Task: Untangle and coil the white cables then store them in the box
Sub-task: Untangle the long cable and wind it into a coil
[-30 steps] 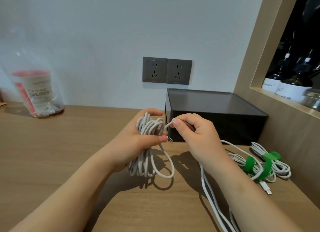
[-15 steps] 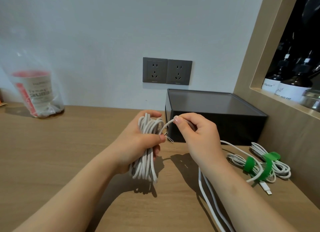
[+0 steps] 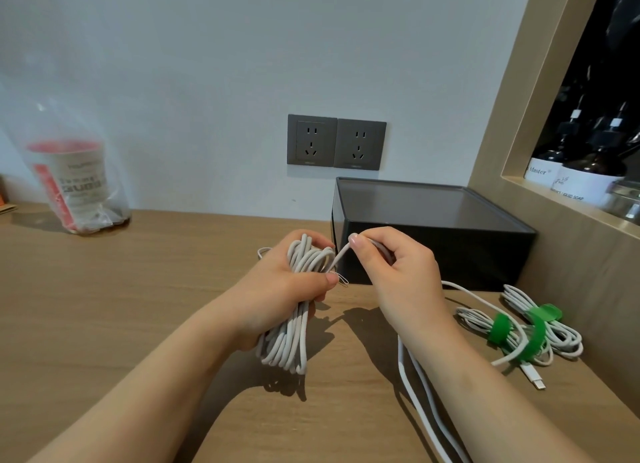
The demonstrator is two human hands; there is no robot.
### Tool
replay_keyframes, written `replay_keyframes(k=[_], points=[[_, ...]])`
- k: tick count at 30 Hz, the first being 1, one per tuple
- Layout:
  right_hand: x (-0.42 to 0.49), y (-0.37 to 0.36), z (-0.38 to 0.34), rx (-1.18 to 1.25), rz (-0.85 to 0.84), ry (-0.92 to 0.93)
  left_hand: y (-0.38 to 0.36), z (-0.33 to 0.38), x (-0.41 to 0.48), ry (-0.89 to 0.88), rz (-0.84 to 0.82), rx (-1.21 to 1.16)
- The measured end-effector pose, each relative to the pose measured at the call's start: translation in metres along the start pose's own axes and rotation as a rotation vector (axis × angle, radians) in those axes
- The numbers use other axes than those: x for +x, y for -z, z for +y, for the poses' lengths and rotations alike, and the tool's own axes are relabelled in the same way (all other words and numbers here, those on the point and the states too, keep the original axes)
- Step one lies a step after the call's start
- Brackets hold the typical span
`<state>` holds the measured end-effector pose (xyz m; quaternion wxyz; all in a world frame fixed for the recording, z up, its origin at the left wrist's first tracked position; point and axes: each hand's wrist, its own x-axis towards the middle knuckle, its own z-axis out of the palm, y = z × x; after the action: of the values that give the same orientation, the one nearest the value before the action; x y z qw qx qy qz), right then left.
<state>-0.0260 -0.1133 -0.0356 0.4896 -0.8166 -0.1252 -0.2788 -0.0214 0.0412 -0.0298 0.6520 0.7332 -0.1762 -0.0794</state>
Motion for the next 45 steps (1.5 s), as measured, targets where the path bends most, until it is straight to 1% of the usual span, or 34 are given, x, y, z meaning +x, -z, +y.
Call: replay_keyframes(k=[3, 7, 9, 13, 15, 16, 18, 20, 23, 25, 28, 29, 31, 33, 36, 39, 45], points=[[0.000, 0.000, -0.001, 0.006, -0.014, -0.053, -0.002, -0.001, 0.001, -0.034, 0.066, 0.029], [0.005, 0.003, -0.001, -0.014, -0.037, -0.167, -0.001, -0.003, 0.006, -0.079, 0.228, 0.035], [0.005, 0.007, -0.002, 0.044, -0.134, -0.263, 0.002, -0.006, 0.010, -0.107, 0.336, 0.023], [0.005, 0.015, -0.007, 0.292, -0.421, -0.542, 0.013, -0.010, 0.014, -0.163, 0.527, -0.026], [0.007, 0.021, -0.008, 0.361, -0.488, -0.637, 0.018, -0.010, 0.014, -0.186, 0.582, -0.041], [0.008, 0.024, -0.008, 0.376, -0.507, -0.657, 0.019, -0.010, 0.014, -0.195, 0.601, -0.046], [0.010, 0.028, -0.008, 0.358, -0.523, -0.639, 0.021, -0.009, 0.013, -0.215, 0.628, -0.036], [0.010, 0.032, -0.008, 0.284, -0.513, -0.590, 0.020, -0.009, 0.013, -0.235, 0.647, -0.007], [0.012, 0.037, -0.008, 0.216, -0.443, -0.539, 0.019, -0.009, 0.012, -0.250, 0.658, 0.028], [0.014, 0.037, -0.008, 0.148, -0.298, -0.472, 0.019, -0.008, 0.011, -0.245, 0.635, 0.042], [0.013, 0.029, -0.004, -0.070, 0.011, -0.243, 0.013, -0.007, 0.010, -0.201, 0.529, 0.010], [0.011, 0.025, -0.004, -0.097, 0.082, -0.179, 0.010, -0.008, 0.010, -0.175, 0.499, -0.023], [0.008, 0.018, -0.005, -0.087, 0.144, -0.104, 0.004, -0.009, 0.010, -0.118, 0.456, -0.088], [0.006, 0.013, -0.004, -0.063, 0.137, -0.088, 0.000, -0.010, 0.010, -0.065, 0.417, -0.145], [0.003, 0.008, -0.003, -0.036, 0.081, -0.076, -0.001, -0.010, 0.009, -0.015, 0.373, -0.253], [0.000, 0.003, -0.004, -0.043, 0.005, -0.056, -0.003, -0.011, 0.009, -0.016, 0.372, -0.238], [-0.008, -0.004, -0.009, -0.036, -0.173, -0.025, -0.007, -0.008, 0.007, -0.035, 0.423, -0.232]])
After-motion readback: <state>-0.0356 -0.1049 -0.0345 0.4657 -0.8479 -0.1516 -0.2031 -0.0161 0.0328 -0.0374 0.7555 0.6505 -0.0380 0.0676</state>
